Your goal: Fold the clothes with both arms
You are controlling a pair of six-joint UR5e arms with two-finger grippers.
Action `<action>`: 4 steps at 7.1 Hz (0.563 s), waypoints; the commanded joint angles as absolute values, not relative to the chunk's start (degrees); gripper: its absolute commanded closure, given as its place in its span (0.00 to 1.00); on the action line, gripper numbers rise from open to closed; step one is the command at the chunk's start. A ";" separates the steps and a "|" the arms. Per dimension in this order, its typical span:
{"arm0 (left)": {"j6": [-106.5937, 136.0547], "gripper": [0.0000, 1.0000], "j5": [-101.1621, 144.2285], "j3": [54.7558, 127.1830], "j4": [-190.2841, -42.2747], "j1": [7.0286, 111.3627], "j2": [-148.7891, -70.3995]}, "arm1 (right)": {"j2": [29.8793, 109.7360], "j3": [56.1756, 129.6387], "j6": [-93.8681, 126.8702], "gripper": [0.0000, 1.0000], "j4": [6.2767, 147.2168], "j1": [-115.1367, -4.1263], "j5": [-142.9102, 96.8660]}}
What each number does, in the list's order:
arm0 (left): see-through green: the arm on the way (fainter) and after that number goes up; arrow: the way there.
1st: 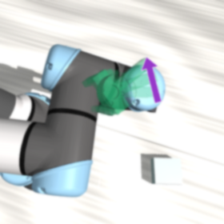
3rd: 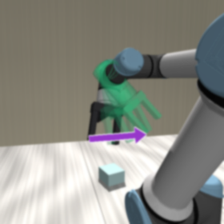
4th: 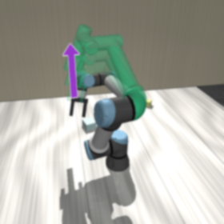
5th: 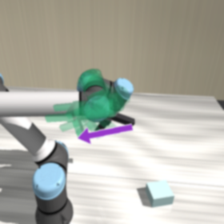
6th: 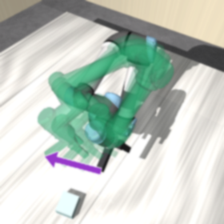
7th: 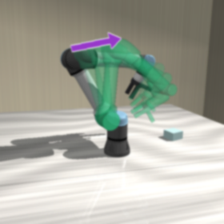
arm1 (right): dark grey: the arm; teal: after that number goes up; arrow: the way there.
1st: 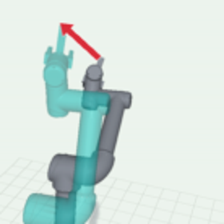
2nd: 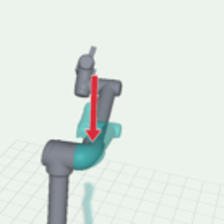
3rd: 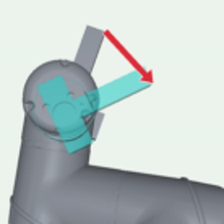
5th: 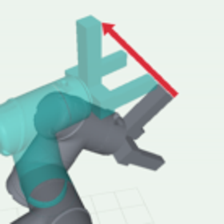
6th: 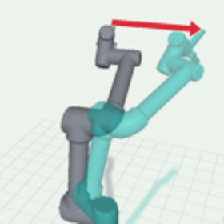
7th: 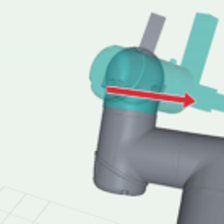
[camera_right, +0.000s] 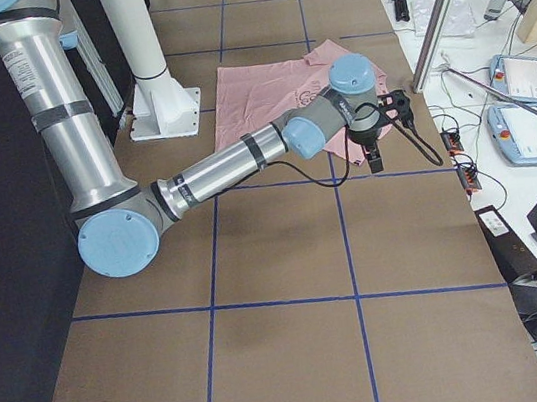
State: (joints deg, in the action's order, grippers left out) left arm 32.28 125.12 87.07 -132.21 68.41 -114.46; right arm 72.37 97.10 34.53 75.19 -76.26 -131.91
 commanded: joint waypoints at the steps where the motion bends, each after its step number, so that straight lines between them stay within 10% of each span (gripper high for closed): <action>1: 36.30 0.00 118.68 86.75 -132.54 63.82 -115.31 | 66.99 96.16 50.03 0.04 74.19 -64.57 -119.25; 4: 36.83 0.00 118.04 87.36 -132.71 63.37 -114.96 | 64.44 80.49 63.26 0.10 50.26 -52.32 -104.02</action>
State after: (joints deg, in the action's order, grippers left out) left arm 36.69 118.24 87.15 -132.67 63.50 -115.16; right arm 66.02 87.81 59.50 59.38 -56.53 -109.58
